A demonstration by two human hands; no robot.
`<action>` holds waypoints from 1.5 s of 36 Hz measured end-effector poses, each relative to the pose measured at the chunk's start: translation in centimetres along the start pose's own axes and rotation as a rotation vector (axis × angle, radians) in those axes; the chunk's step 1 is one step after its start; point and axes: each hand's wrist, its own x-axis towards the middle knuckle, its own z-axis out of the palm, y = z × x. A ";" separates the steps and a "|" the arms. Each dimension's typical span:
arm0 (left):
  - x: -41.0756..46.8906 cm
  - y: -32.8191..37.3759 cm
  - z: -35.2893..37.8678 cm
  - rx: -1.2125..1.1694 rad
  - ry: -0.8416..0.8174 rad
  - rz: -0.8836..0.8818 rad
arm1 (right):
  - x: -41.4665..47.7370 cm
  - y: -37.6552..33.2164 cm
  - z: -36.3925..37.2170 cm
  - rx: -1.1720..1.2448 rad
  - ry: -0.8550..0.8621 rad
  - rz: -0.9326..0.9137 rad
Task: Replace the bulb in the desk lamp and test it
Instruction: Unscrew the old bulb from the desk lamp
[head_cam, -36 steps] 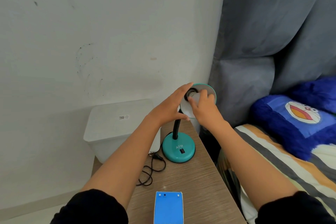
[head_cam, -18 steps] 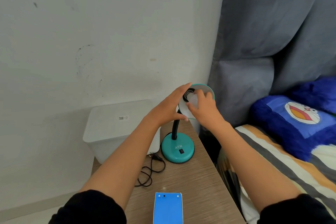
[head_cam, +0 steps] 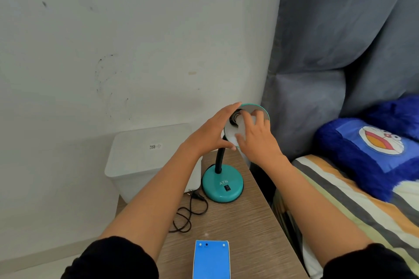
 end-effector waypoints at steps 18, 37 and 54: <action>-0.1 0.1 0.1 -0.005 -0.005 -0.021 | 0.3 -0.7 -0.7 0.241 -0.053 0.115; -0.1 0.0 0.0 -0.018 -0.008 -0.023 | -0.1 -0.1 -2.0 0.092 -0.018 -0.017; -4.0 3.2 -0.3 0.089 0.127 -0.092 | -4.4 0.1 -4.5 0.272 0.049 0.022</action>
